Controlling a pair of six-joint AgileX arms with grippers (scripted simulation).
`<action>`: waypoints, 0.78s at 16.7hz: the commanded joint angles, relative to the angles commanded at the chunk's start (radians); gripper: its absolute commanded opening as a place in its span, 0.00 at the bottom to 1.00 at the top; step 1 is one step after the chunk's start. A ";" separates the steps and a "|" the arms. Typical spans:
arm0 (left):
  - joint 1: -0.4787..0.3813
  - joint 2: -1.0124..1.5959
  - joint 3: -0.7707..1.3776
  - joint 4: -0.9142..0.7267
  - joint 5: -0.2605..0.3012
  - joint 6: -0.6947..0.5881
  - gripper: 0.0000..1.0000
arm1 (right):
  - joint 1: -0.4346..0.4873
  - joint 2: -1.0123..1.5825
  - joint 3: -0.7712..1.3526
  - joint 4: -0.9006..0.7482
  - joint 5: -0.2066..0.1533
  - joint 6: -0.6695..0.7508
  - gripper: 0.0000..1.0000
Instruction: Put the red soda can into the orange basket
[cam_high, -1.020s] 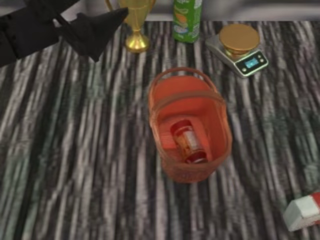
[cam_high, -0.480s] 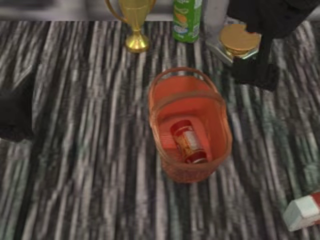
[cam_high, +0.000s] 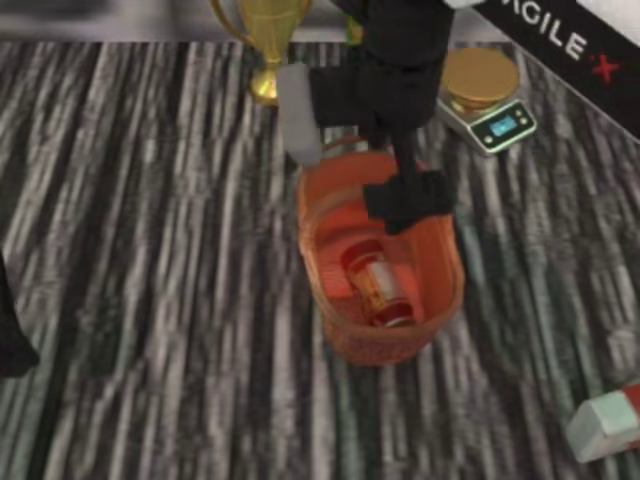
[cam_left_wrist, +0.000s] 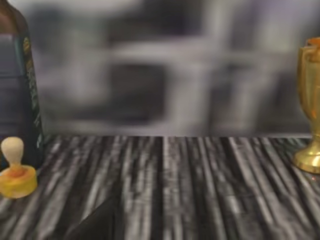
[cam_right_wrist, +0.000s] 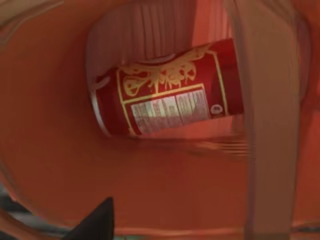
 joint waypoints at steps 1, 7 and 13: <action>0.002 -0.022 -0.014 -0.008 -0.015 0.005 1.00 | 0.007 0.024 0.024 -0.018 0.000 -0.010 1.00; 0.003 -0.041 -0.026 -0.014 -0.027 0.009 1.00 | 0.006 0.041 0.040 -0.029 0.000 -0.017 1.00; 0.003 -0.041 -0.026 -0.014 -0.027 0.009 1.00 | 0.012 0.007 -0.084 0.059 0.000 -0.018 1.00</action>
